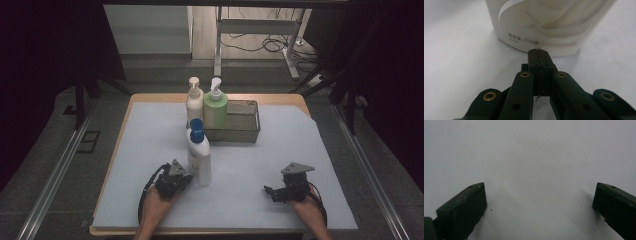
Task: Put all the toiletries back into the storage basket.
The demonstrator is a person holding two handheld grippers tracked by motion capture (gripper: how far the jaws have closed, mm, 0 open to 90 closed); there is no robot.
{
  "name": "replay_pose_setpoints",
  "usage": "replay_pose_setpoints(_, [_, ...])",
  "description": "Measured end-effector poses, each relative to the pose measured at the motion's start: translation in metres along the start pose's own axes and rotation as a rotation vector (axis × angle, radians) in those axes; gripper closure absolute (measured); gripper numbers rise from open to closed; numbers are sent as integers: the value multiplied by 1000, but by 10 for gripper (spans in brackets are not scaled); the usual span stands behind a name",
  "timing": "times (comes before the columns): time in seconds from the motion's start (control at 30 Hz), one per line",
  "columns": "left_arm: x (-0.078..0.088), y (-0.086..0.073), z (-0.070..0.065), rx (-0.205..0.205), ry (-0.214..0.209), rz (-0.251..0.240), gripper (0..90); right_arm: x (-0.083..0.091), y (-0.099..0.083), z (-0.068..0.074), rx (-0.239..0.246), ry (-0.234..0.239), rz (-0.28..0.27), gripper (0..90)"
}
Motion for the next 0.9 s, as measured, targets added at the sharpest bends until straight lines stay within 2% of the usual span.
replay_pose_setpoints(0.17, [-3, 2, -4, -14, -11, 3, 895, 0, 0, 0, -1, -1, 4, 0])
replay_pose_setpoints(0.7, [-12, 9, -9, -20, -40, -12, 885, 0, 1, 0, 1, -1, 6, 0])
replay_pose_setpoints(0.8, [-12, 9, -9, -16, -53, -11, 845, 0, 1, 0, 0, 0, 8, 0])
replay_pose_setpoints(0.9, [-11, 9, -11, -29, -42, -4, 797, 0, 1, 0, 0, 1, 10, 0])
Point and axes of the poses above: each handheld gripper's, and its own axes: x roughly backward along the jaws, y roughly out of its top, z roughly to its left, the point moved 2 cm from there along -x, roughly forward along the jaws, and after that the axes turned 8 degrees about -y, right-handed, at the moved point
